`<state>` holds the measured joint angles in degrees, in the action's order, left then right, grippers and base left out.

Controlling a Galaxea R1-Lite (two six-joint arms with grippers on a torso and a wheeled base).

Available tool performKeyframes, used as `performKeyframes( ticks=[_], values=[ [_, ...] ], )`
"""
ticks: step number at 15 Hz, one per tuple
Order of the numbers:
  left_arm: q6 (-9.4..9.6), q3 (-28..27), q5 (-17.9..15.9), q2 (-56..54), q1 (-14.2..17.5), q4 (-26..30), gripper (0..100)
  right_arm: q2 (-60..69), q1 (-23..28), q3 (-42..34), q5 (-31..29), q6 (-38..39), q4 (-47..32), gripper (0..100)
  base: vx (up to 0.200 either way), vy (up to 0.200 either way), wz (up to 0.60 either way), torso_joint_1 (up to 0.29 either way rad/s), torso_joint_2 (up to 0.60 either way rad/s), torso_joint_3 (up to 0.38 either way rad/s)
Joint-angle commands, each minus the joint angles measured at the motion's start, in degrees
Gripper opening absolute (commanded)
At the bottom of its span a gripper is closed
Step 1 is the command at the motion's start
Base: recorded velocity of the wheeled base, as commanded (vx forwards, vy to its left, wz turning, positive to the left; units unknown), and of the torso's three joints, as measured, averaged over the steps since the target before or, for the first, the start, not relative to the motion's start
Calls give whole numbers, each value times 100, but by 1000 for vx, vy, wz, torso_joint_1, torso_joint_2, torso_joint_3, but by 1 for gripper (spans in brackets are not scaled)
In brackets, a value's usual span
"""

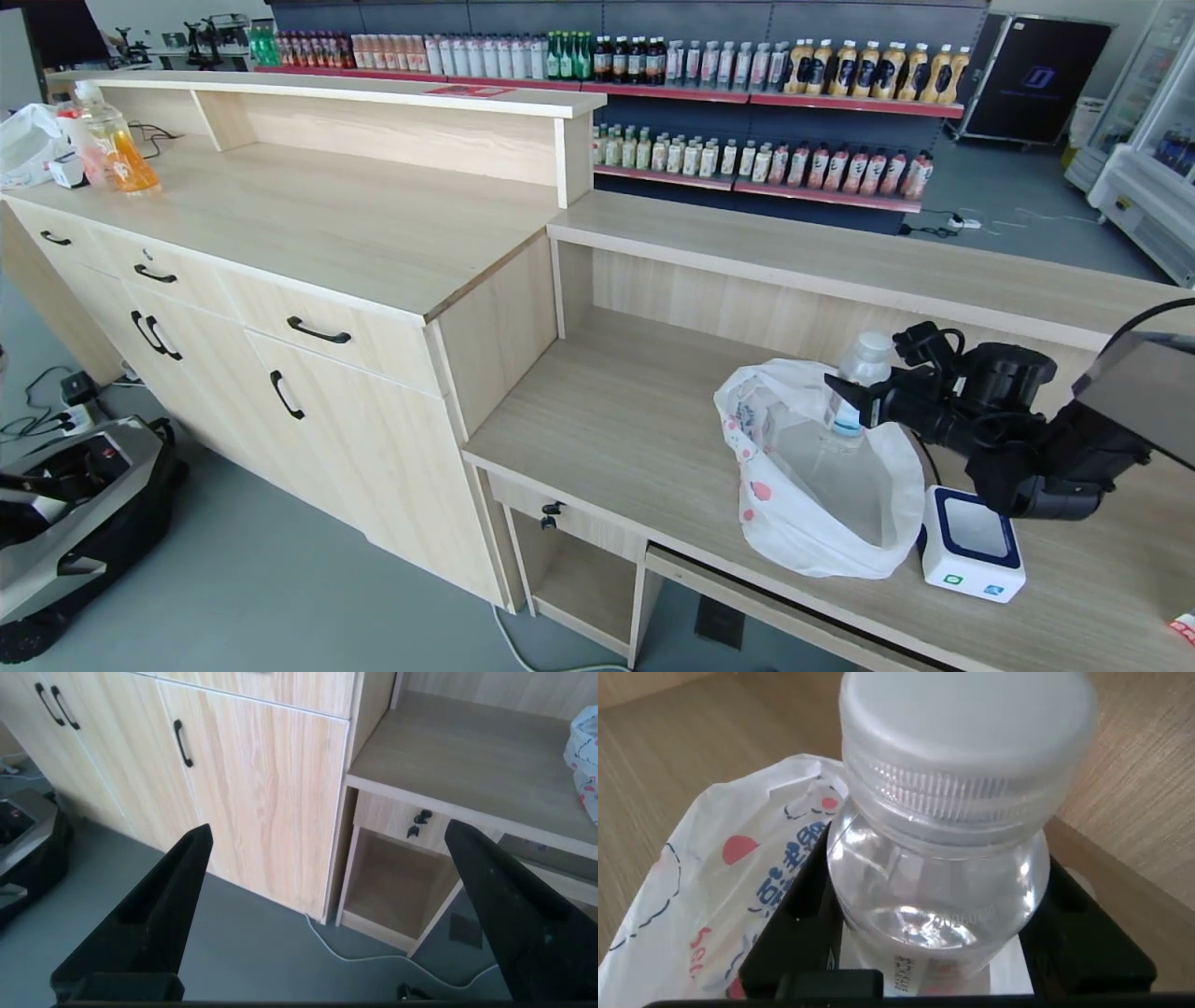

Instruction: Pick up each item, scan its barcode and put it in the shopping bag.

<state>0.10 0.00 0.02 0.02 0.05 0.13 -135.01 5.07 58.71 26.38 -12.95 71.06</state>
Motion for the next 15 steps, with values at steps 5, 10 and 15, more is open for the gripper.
performKeyframes(
  ticks=[5,10,15],
  values=[
    [-1,0,6,-2,4,4,100,-711,-85,475,16,99,163,0,0,0,0,0,0,0],
    [-1,0,6,-2,4,-5,100,-1001,-85,484,16,108,435,0,0,0,0,0,0,0],
    [-1,0,-2,-2,4,4,100,-1098,-76,457,16,99,461,0,0,0,0,0,0,0]
  ],
)
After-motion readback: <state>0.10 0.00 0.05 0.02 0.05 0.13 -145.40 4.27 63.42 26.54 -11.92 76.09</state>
